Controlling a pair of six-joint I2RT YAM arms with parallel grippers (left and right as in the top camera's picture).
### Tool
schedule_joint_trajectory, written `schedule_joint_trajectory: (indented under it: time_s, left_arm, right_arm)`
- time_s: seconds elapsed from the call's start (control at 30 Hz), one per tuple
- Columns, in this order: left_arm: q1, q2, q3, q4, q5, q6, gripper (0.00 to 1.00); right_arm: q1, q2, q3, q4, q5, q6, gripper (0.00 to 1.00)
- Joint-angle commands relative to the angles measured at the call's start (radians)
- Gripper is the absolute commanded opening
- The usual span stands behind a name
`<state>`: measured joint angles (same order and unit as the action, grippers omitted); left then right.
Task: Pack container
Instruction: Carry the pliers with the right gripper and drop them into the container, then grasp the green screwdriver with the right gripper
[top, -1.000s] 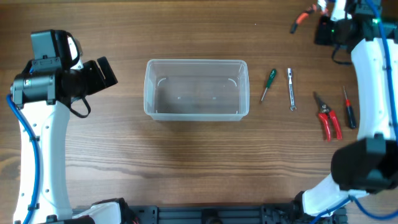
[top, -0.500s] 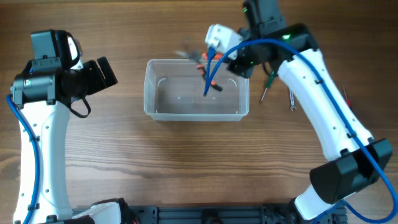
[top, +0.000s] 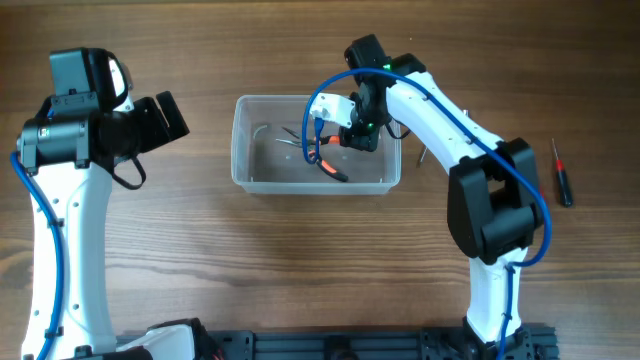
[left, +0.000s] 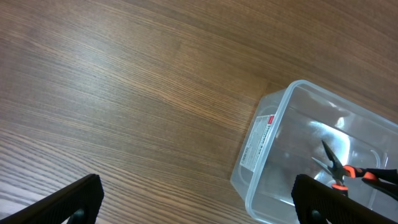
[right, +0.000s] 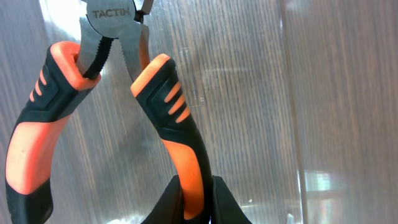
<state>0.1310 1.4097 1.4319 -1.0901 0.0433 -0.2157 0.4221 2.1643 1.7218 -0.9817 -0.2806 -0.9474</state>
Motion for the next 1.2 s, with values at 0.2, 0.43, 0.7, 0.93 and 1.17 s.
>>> schedule_joint_trajectory:
  time_s: [0.2,0.43,0.7,0.93,1.17]
  left_arm:
    - [-0.003,0.0,0.001,0.0,0.012,-0.009,1.0]
    - [-0.003,0.0,0.001,0.0,0.012,-0.009,1.0]
    - [-0.003,0.0,0.001,0.0,0.012,-0.009,1.0]
    - [-0.003,0.0,0.001,0.001,0.012,-0.009,1.0]
    - [-0.003,0.0,0.001,0.001,0.012,-0.009,1.0]
  right_arm:
    - [-0.001,0.009,0.04,0.025,-0.023,0.32,0.41]
    - [-0.019,-0.188,0.278,0.007,0.531,1.035,0.47]
    - [-0.264,-0.242,0.258,-0.12,0.481,1.518,0.65]
    - [-0.342,-0.035,0.206,-0.187,0.304,1.452,0.69]
    - [-0.333,0.118,0.193,-0.212,0.301,1.445,0.7]
